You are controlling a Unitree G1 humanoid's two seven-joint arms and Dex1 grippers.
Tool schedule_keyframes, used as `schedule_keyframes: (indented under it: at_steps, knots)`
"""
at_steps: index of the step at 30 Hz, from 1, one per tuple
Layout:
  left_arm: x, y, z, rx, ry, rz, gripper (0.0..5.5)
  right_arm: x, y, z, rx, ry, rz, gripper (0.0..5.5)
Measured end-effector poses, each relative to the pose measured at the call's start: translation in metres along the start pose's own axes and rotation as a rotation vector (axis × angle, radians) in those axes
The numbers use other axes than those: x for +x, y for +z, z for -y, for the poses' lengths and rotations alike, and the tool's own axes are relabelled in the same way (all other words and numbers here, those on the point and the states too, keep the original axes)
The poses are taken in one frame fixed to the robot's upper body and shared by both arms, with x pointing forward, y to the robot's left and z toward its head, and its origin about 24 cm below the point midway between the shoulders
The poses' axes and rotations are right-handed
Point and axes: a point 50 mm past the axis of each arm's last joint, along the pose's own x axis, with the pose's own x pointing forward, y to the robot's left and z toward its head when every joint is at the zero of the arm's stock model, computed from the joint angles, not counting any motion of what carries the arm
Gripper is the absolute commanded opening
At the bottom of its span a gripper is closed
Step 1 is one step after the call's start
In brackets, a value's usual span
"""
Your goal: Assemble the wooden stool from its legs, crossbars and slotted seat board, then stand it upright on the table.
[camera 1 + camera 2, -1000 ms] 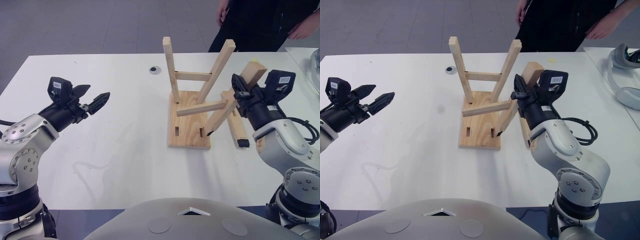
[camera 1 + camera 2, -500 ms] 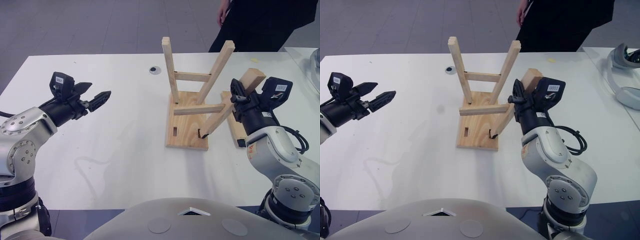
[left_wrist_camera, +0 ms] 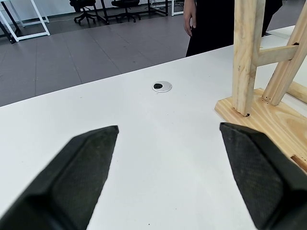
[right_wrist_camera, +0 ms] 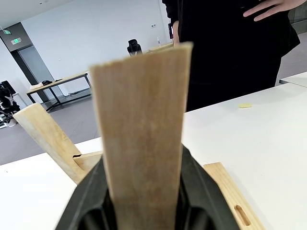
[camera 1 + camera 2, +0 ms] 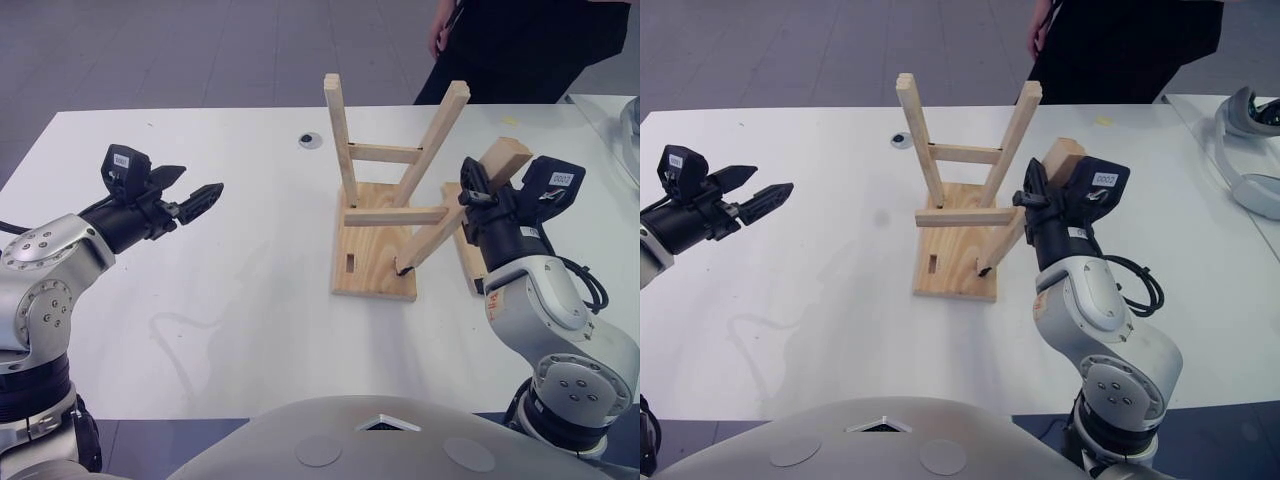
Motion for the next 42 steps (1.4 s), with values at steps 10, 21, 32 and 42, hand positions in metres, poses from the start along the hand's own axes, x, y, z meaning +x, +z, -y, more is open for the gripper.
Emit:
schedule_keyframes:
  at_steps: [10, 21, 32, 42]
  knots:
    - [0.001, 0.001, 0.000, 0.001, -0.006, 0.000, 3.89, -0.001, -0.004, 0.004, 0.000, -0.037, -0.004, 1.04]
    - [0.008, 0.006, -0.003, 0.005, -0.029, -0.005, 3.89, -0.001, -0.009, 0.007, 0.007, -0.081, 0.015, 1.04]
    - [0.009, 0.005, 0.000, 0.008, -0.033, -0.005, 3.89, 0.014, -0.012, 0.003, -0.068, 0.008, 0.035, 1.04]
    - [0.009, 0.004, 0.003, 0.007, -0.036, -0.007, 3.89, 0.003, -0.023, 0.007, -0.060, 0.003, 0.074, 1.04]
